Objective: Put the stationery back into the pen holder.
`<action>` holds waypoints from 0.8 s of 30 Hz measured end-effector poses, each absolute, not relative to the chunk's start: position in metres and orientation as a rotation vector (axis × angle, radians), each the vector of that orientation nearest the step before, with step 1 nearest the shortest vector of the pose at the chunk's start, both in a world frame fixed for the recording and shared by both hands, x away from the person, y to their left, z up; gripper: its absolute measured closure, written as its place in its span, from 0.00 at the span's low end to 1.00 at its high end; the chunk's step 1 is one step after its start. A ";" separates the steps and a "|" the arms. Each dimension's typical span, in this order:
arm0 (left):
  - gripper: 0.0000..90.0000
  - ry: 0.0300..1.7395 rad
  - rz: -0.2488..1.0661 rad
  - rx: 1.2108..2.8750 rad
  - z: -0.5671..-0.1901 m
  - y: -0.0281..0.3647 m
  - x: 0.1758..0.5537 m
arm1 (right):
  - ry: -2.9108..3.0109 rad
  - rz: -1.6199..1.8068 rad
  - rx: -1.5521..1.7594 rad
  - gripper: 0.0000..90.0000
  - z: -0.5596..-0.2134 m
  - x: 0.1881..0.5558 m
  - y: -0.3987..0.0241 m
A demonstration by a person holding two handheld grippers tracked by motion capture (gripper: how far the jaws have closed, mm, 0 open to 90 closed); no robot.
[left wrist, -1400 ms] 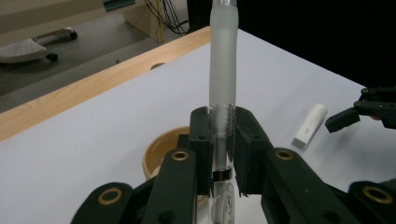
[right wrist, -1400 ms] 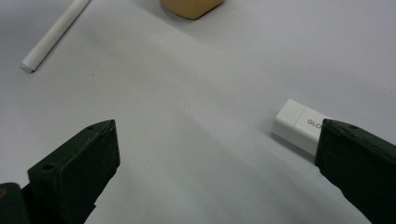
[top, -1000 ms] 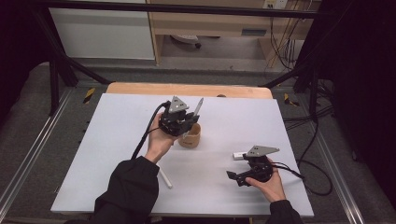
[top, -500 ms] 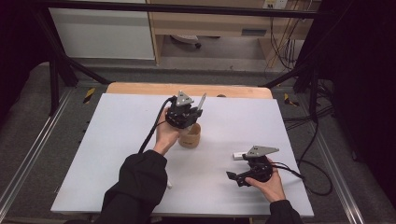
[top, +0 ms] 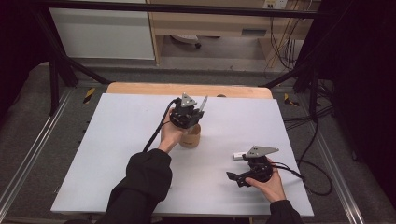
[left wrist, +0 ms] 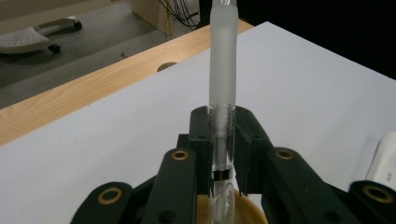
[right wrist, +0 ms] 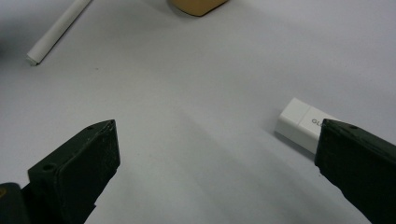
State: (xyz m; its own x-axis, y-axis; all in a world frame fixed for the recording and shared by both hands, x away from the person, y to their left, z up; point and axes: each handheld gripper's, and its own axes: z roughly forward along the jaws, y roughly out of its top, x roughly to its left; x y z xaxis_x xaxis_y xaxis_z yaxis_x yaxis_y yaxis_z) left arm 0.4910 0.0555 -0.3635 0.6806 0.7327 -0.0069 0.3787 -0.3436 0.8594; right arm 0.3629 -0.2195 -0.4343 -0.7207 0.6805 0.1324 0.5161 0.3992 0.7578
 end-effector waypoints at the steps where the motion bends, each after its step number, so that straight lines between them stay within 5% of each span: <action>1: 0.87 0.865 0.476 1.965 -0.365 0.056 0.492 | 2.457 1.222 1.066 0.01 -0.434 0.363 -0.219; 24: 0.87 0.877 0.431 2.014 -0.384 0.069 0.490 | 2.469 1.211 1.058 0.01 -0.436 0.363 -0.218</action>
